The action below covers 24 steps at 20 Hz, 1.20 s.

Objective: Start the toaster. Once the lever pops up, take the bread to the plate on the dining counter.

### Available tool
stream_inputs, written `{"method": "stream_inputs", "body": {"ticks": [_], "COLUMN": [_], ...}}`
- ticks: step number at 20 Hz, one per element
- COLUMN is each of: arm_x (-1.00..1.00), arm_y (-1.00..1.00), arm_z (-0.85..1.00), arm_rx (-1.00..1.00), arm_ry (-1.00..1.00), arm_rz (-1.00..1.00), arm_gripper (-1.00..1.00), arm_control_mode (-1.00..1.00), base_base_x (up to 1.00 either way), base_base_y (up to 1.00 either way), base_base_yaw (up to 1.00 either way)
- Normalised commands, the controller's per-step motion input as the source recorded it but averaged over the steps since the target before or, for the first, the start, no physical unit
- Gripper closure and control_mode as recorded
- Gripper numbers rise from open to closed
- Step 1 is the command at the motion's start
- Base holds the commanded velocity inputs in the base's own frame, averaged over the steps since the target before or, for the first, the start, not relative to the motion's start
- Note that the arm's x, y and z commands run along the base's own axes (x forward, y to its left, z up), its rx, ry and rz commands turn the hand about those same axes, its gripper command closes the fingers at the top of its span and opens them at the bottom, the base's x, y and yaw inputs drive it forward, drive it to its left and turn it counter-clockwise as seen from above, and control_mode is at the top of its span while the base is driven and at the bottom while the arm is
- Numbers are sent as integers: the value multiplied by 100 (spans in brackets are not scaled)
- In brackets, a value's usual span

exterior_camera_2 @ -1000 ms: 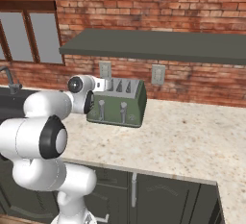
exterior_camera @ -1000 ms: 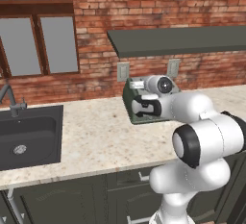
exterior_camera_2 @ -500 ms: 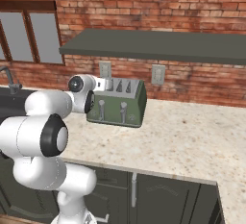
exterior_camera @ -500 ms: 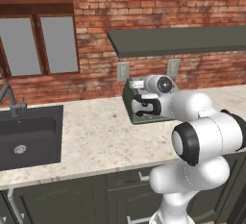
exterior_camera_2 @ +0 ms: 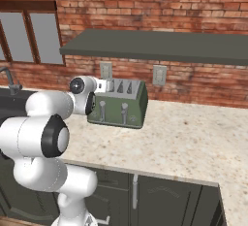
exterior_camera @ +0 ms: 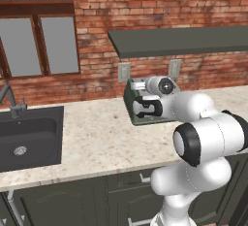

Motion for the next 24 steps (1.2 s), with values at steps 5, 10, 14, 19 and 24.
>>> {"method": "stream_inputs", "body": {"ticks": [5,10,14,19,24], "arm_x": [0,0,0,0,0], "arm_y": [0,0,0,-4,-5], "arm_z": [-1,0,-4,-2,0], "arm_rx": [0,0,0,0,0], "arm_ry": [0,0,0,0,0], "arm_rz": [0,0,0,0,0], "arm_gripper": [-100,-100,-100,-100,-100], "arm_control_mode": [-100,-100,-100,-100,-100], "base_base_x": [0,0,0,0,0], "base_base_y": [0,0,0,0,0], "base_base_yaw": [0,0,0,0,0]}}
